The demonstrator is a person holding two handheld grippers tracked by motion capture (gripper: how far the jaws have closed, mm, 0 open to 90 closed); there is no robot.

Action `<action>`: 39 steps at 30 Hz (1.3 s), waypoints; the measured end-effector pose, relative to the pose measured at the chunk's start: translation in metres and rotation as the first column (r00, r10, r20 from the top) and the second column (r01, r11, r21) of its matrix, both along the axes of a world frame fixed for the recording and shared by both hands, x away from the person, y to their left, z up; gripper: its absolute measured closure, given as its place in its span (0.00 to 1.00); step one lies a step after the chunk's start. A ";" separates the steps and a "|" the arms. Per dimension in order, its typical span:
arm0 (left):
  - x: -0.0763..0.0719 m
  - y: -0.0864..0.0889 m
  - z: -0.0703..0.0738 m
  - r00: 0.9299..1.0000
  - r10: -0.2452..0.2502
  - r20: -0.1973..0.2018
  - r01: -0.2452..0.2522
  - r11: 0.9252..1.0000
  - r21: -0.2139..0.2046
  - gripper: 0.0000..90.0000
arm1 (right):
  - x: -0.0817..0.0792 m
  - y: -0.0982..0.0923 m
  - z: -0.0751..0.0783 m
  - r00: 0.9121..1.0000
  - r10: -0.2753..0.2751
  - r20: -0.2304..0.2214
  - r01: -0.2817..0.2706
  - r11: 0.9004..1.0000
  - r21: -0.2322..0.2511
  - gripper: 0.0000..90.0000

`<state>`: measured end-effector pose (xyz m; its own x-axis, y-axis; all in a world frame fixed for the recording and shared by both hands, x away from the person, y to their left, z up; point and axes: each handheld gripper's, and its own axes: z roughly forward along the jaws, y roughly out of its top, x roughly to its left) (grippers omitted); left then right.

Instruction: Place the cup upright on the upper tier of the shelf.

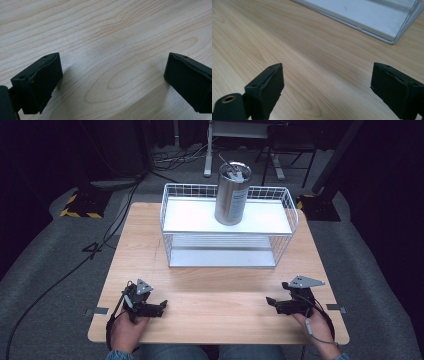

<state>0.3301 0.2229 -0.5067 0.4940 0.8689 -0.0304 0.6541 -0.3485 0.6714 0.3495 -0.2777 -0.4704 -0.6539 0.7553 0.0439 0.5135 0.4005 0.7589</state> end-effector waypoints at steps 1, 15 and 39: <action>0.000 0.000 0.000 1.000 -0.001 0.000 0.001 1.000 0.000 0.03 | 0.000 0.001 -0.003 1.000 0.000 -0.005 0.000 1.000 0.000 0.14; 0.000 0.000 0.000 1.000 -0.001 0.000 0.001 1.000 0.000 0.03 | -0.007 0.007 -0.027 1.000 -0.012 -0.021 0.012 1.000 -0.023 0.17; 0.000 0.000 0.000 1.000 0.000 -0.001 0.000 1.000 0.001 0.03 | -0.006 0.009 -0.035 1.000 0.001 0.004 -0.001 0.998 -0.064 0.15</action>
